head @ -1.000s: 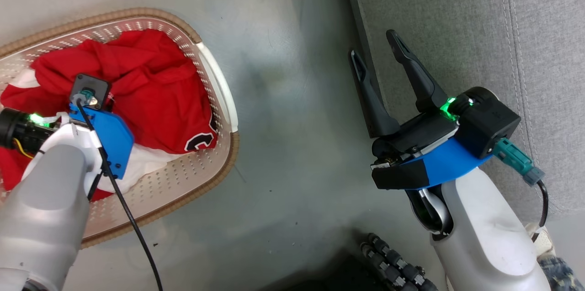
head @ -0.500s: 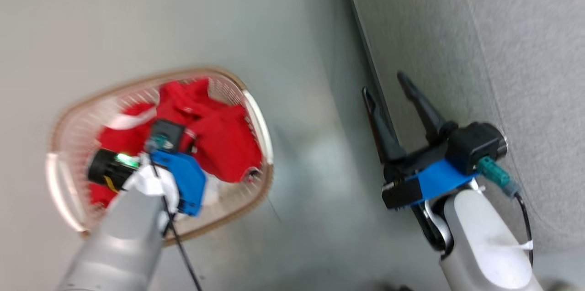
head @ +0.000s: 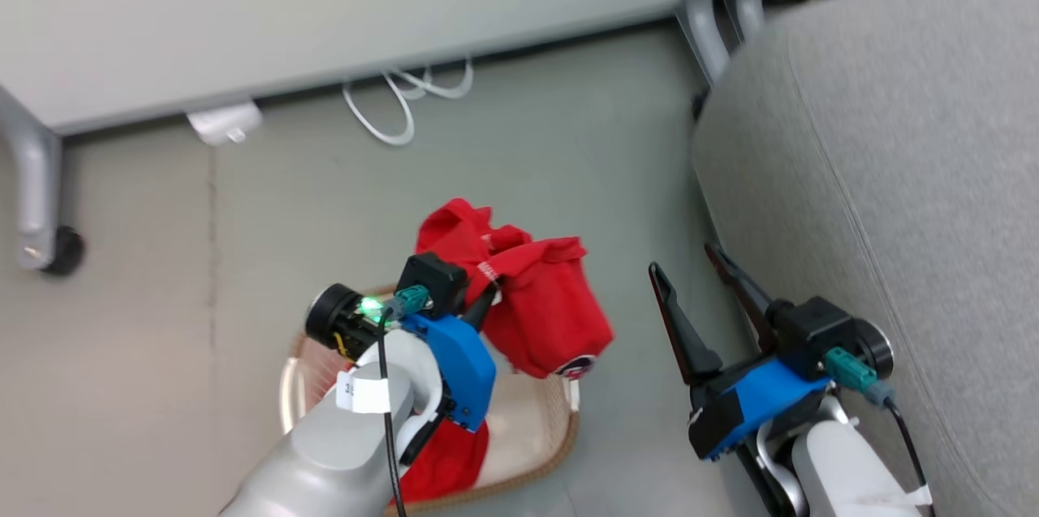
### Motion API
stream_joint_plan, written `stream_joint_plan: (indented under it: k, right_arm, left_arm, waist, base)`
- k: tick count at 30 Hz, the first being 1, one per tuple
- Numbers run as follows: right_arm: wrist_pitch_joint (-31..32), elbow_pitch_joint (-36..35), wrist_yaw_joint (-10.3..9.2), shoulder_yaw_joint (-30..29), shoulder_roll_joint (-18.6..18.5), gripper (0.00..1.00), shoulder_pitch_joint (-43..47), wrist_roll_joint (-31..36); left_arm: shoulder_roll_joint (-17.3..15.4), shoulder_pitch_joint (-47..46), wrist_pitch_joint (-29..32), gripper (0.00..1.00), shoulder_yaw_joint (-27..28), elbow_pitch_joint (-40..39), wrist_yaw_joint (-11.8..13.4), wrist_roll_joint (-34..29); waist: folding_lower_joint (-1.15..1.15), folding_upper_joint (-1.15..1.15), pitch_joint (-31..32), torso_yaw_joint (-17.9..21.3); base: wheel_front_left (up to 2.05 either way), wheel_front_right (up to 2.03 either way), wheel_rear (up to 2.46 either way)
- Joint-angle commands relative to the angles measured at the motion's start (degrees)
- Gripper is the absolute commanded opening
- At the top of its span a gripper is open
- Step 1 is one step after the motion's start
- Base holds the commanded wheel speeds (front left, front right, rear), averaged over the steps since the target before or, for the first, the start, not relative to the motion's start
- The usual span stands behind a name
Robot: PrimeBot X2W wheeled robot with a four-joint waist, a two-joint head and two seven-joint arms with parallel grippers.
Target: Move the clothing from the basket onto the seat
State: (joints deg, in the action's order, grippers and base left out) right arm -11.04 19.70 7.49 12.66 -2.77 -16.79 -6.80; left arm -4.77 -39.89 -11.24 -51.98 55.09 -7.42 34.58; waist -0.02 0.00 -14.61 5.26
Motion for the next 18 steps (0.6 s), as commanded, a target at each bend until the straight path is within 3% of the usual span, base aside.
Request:
stream_joint_plan:
  k: [1, 10, 18]
  right_arm:
    - [0.41, -0.06, 0.01, 0.13, -0.21, 1.0, 1.59, -0.51]
    - [2.8, -1.42, 0.01, 0.09, -0.2, 1.0, 6.43, -1.14]
    - [4.48, -3.95, 0.01, 0.67, -0.2, 1.0, 7.75, -0.9]
  left_arm:
    - [-0.04, -0.19, -0.31, 0.0, -1.07, -1.03, -0.1, 1.36]
    - [0.35, -4.99, -1.16, 0.0, -8.22, -7.68, -0.1, 8.84]
    - [0.9, -10.16, -1.56, 0.0, -13.69, -10.06, -0.1, 12.64]
  waist:
    - [0.02, 0.0, 7.37, -5.14]
    - [0.02, 0.0, 14.19, -7.41]
    - [0.02, 0.0, 16.19, -7.78]
  base:
    - [0.0, 0.0, 0.0]
    - [0.0, 0.0, 0.0]
    - [0.0, 0.0, 0.0]
